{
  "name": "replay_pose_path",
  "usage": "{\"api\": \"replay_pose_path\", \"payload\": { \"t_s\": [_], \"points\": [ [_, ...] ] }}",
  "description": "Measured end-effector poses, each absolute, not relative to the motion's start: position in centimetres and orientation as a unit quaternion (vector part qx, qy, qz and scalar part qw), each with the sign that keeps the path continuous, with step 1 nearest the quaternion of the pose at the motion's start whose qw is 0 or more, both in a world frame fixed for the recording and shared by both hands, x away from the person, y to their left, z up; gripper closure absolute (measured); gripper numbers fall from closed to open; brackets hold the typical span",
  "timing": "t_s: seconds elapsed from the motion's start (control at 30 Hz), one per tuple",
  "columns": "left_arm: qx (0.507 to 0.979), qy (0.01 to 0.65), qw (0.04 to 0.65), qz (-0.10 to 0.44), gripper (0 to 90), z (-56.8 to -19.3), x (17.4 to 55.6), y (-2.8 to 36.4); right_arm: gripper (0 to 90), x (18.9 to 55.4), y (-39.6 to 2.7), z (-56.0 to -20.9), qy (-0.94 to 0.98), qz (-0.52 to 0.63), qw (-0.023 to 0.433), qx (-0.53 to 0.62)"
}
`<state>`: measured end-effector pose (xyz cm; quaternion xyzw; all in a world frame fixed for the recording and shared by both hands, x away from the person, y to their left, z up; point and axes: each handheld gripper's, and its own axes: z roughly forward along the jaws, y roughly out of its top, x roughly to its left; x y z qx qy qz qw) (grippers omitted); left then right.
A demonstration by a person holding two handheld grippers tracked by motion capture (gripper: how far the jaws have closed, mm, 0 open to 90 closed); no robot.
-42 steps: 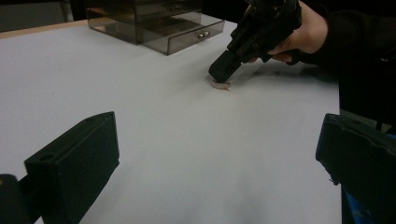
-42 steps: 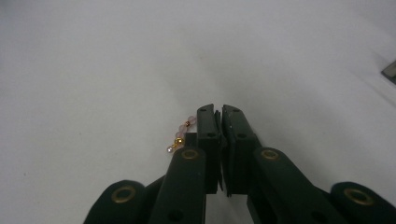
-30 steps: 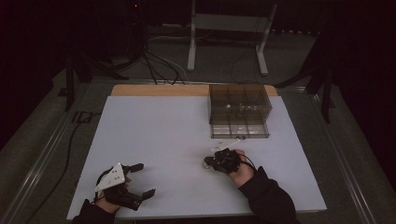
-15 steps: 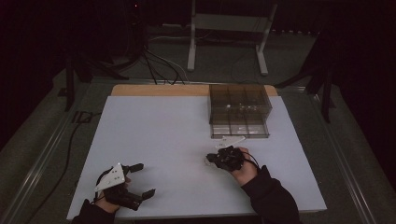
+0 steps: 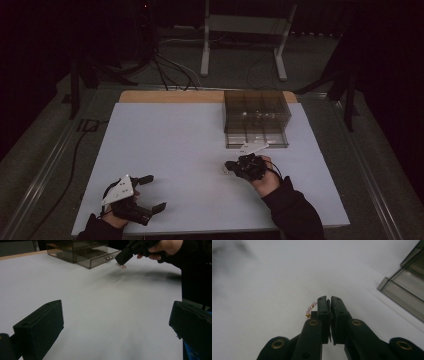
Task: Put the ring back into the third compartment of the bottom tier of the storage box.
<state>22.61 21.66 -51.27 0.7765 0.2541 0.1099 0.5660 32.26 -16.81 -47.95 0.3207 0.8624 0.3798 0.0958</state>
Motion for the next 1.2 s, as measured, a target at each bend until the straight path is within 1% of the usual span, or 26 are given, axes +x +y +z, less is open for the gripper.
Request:
{"api": "replay_pose_path", "payload": {
  "t_s": [0.8,1.2],
  "points": [
    [0.776,0.255,0.566,0.109,0.5,-51.3,22.6,21.6,86.4,32.9,-19.5,-46.3,0.84,0.395,0.119,0.352],
    [0.776,0.255,0.567,0.108,0.5,-51.3,22.6,21.6,86.5,33.4,-21.5,-45.4,0.824,0.403,0.135,0.376]
  ]
}}
